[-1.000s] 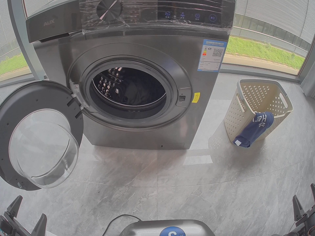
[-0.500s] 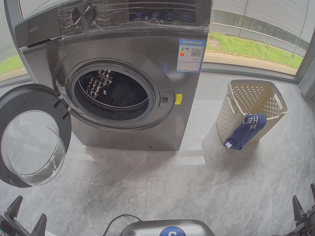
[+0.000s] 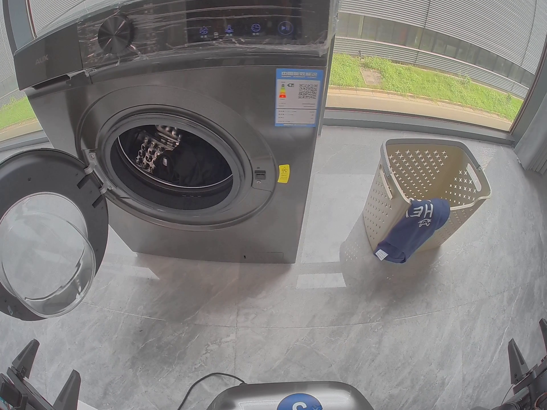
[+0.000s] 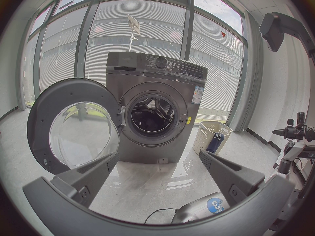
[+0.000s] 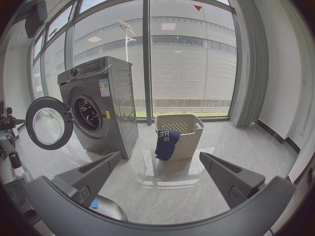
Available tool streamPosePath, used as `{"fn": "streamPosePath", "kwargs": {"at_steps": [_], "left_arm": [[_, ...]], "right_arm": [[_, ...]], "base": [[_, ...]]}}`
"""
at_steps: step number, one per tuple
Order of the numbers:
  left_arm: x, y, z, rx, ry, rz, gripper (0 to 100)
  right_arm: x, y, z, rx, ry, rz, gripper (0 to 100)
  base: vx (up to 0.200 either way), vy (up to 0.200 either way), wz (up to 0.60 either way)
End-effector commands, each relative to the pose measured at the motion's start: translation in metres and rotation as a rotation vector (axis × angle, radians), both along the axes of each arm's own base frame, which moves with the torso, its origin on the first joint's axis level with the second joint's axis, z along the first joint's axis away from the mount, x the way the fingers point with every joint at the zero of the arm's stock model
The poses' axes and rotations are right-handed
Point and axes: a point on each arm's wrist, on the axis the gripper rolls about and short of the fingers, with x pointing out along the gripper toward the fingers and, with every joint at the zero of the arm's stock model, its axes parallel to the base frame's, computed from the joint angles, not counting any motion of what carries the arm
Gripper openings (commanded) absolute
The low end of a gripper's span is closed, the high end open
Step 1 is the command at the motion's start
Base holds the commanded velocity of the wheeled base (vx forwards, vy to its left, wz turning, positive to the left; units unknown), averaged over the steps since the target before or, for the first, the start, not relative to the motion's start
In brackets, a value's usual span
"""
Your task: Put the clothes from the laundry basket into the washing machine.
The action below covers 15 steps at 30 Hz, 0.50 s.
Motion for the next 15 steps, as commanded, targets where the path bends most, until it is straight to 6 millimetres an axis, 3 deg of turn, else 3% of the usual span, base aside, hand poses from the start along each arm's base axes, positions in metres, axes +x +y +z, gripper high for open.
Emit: {"fn": "streamPosePath", "kwargs": {"at_steps": [1, 10, 15], "left_arm": [[0.0002, 0.0000, -0.0033, -0.001, 0.003, 0.000, 100], [0.0002, -0.0001, -0.0035, -0.009, 0.006, -0.005, 100], [0.0003, 0.0006, -0.0033, -0.010, 0.004, 0.029, 100]], "right_arm": [[0.0008, 0.0000, -0.0050, 0.000, 0.009, 0.001, 100], [0.0008, 0.0000, -0.0050, 0.000, 0.009, 0.001, 100], [0.0008, 0.0000, -0.0050, 0.000, 0.009, 0.001, 100]], "base": [[0.000, -0.200, 0.00], [0.000, 0.000, 0.00], [0.000, -0.200, 0.00]]}}
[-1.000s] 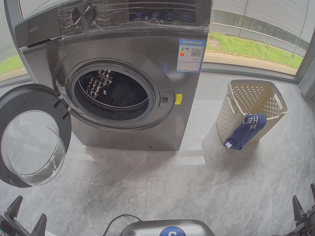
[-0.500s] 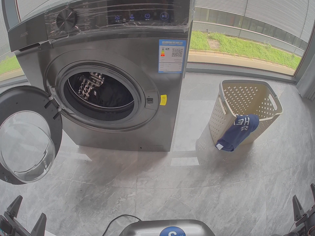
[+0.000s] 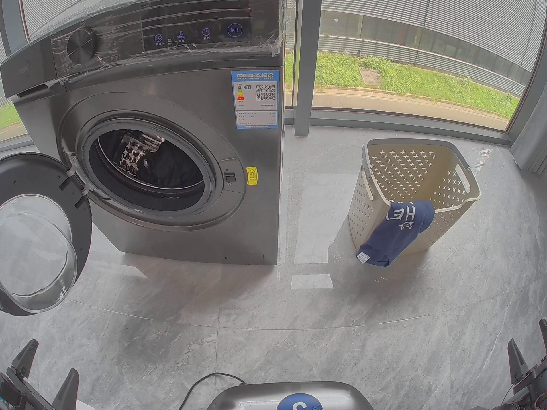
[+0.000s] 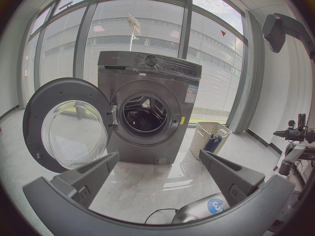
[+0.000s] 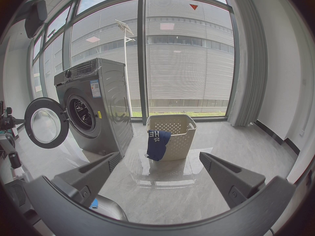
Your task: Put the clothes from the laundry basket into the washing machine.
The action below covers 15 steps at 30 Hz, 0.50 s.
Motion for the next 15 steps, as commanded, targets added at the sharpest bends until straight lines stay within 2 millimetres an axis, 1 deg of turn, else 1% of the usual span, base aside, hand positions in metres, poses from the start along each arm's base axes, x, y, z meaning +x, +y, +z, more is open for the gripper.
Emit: {"fn": "streamPosePath", "kwargs": {"at_steps": [1, 7, 9, 12, 15], "left_arm": [[0.0002, 0.0006, -0.0033, 0.000, 0.001, 0.028, 100], [0.0006, 0.0026, -0.0036, 0.058, -0.002, 0.124, 100], [0.0006, 0.0042, -0.0040, 0.100, 0.002, 0.195, 100], [0.0004, 0.0043, -0.0041, 0.101, 0.008, 0.201, 100], [0.0005, 0.0035, -0.0041, 0.088, 0.000, 0.161, 100]], "right_arm": [[0.0007, 0.0000, -0.0049, 0.000, 0.008, 0.001, 100], [0.0007, 0.0000, -0.0049, 0.000, 0.008, 0.001, 100], [0.0007, 0.0000, -0.0051, 0.000, 0.009, 0.001, 100], [0.0007, 0.0000, -0.0049, 0.000, 0.008, 0.001, 100], [0.0007, 0.0000, -0.0049, 0.000, 0.008, 0.001, 100]], "base": [[0.000, -0.200, 0.00], [0.000, -0.200, 0.00], [0.000, -0.200, 0.00], [0.000, -0.200, 0.00], [0.000, -0.200, 0.00]]}}
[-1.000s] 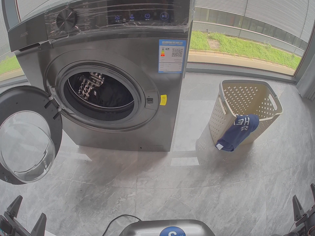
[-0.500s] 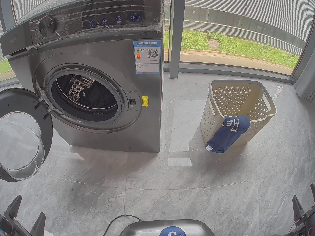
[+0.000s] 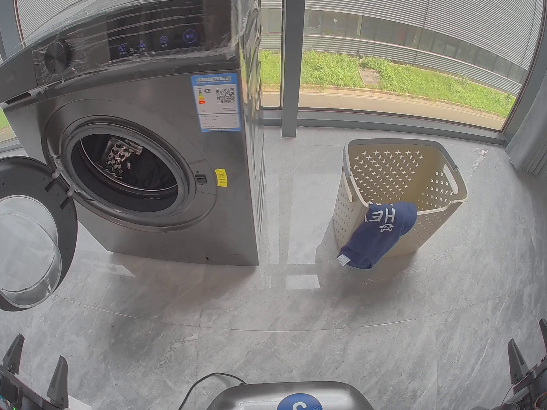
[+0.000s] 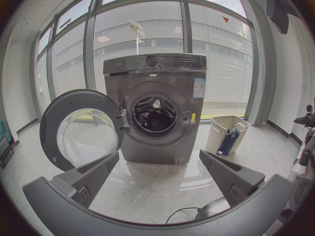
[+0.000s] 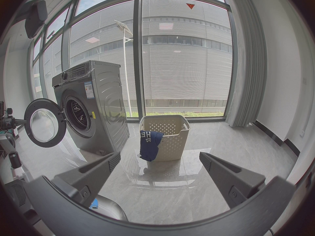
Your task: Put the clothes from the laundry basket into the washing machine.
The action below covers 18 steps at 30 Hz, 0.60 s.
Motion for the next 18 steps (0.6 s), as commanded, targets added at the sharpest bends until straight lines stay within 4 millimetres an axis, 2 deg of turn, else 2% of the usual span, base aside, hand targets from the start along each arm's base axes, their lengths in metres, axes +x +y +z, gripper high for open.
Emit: {"fn": "streamPosePath", "kwargs": {"at_steps": [1, 10, 18], "left_arm": [[0.0001, -0.0008, -0.0024, -0.020, -0.004, -0.039, 100], [0.0000, -0.0012, -0.0029, -0.061, 0.005, -0.056, 100], [-0.0001, -0.0006, -0.0028, -0.022, 0.005, -0.025, 100]], "right_arm": [[0.0007, 0.0000, -0.0050, 0.000, 0.008, 0.000, 100], [0.0007, 0.0000, -0.0052, 0.000, 0.010, 0.000, 100], [0.0007, 0.0000, -0.0050, 0.000, 0.008, 0.000, 100]], "base": [[0.000, -0.200, 0.00], [0.000, 0.000, 0.00], [0.000, -0.200, 0.00]]}}
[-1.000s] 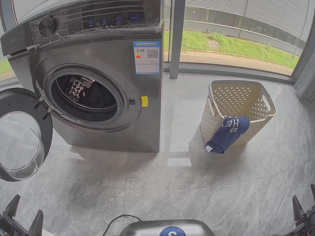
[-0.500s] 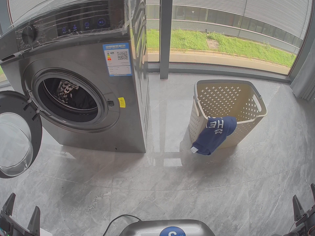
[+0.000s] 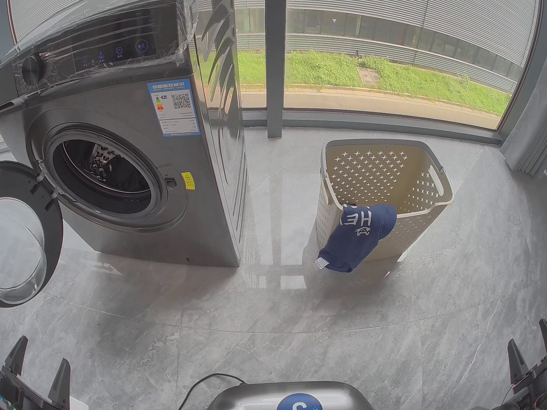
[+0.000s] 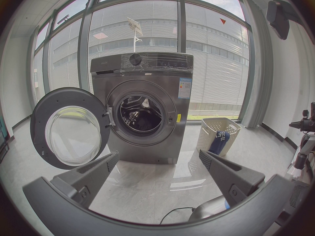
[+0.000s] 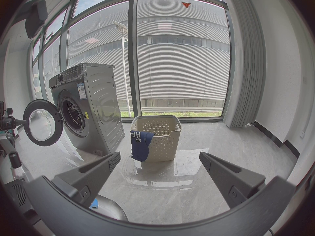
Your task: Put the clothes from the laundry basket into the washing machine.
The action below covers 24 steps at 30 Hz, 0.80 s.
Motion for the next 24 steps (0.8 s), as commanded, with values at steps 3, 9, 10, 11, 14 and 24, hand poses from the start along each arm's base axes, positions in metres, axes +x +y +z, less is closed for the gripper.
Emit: {"fn": "streamPosePath", "kwargs": {"at_steps": [3, 9, 10, 11, 14, 24], "left_arm": [[0.0006, 0.0009, -0.0078, 0.016, 0.033, 0.045, 100], [0.0005, 0.0004, -0.0091, 0.037, 0.048, 0.017, 100], [0.0005, 0.0004, -0.0091, 0.033, 0.048, 0.017, 100], [0.0005, 0.0004, -0.0091, 0.033, 0.048, 0.017, 100], [0.0005, 0.0004, -0.0091, 0.032, 0.048, 0.016, 100], [0.0005, 0.0003, -0.0091, 0.027, 0.048, 0.014, 100]], "right_arm": [[0.0006, 0.0000, -0.0050, 0.000, 0.008, 0.001, 100], [0.0006, 0.0000, -0.0050, -0.001, 0.008, 0.001, 100], [0.0006, 0.0000, -0.0052, -0.001, 0.009, 0.003, 100], [0.0006, 0.0000, -0.0050, -0.001, 0.008, 0.003, 100], [0.0006, 0.0000, -0.0050, -0.001, 0.008, 0.003, 100], [0.0006, 0.0000, -0.0050, 0.000, 0.008, 0.001, 100]], "base": [[0.000, -0.200, 0.00], [0.000, -0.033, 0.00], [0.000, 0.000, 0.00], [0.000, 0.000, 0.00], [0.000, -0.067, 0.00], [0.000, -0.160, 0.00]]}}
